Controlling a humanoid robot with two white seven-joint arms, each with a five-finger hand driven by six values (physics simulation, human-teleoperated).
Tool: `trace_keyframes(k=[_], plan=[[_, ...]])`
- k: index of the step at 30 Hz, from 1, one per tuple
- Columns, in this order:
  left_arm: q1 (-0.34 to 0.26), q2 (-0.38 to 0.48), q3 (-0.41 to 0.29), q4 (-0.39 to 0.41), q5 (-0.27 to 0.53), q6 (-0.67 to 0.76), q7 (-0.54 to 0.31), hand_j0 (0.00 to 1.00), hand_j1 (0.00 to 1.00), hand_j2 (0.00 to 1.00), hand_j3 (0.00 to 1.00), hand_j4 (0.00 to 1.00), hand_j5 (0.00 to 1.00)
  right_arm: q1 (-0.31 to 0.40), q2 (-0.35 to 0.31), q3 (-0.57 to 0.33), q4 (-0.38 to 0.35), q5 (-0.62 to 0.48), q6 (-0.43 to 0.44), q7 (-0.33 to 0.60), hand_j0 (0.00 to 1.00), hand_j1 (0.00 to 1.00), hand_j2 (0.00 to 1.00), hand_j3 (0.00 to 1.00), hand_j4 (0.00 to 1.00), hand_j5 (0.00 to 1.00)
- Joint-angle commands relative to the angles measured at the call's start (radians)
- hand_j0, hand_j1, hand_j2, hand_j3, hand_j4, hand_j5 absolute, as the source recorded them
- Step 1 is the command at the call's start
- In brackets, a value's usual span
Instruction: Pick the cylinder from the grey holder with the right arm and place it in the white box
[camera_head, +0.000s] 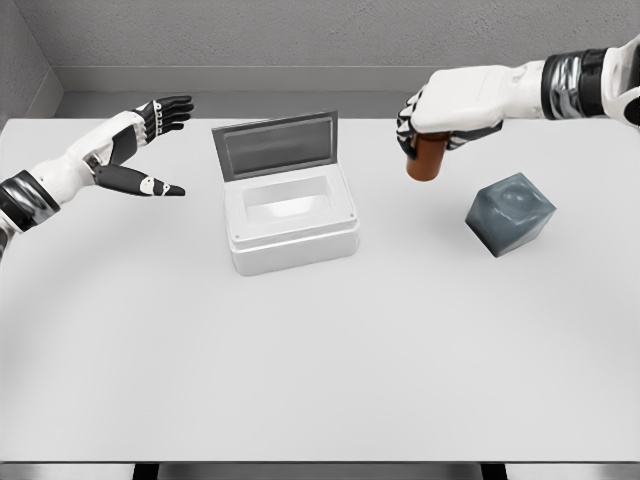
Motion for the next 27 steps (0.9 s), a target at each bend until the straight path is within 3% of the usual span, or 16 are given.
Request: trace_keyframes(k=[1, 27], plan=[[0.000, 0.001, 0.000, -0.001, 0.006, 0.001, 0.000, 1.00, 1.00, 1.00, 1.00, 1.00, 1.00, 0.000, 0.022, 0.001, 0.001, -0.005, 0.003, 0.000, 0.40, 0.40, 0.40, 0.40, 0.40, 0.40], [-0.002, 0.001, 0.000, 0.002, 0.006, -0.001, 0.000, 1.00, 1.00, 1.00, 1.00, 1.00, 1.00, -0.032, 0.211, 0.004, 0.042, 0.002, 0.003, 0.000, 0.36, 0.36, 0.36, 0.36, 0.36, 0.36]])
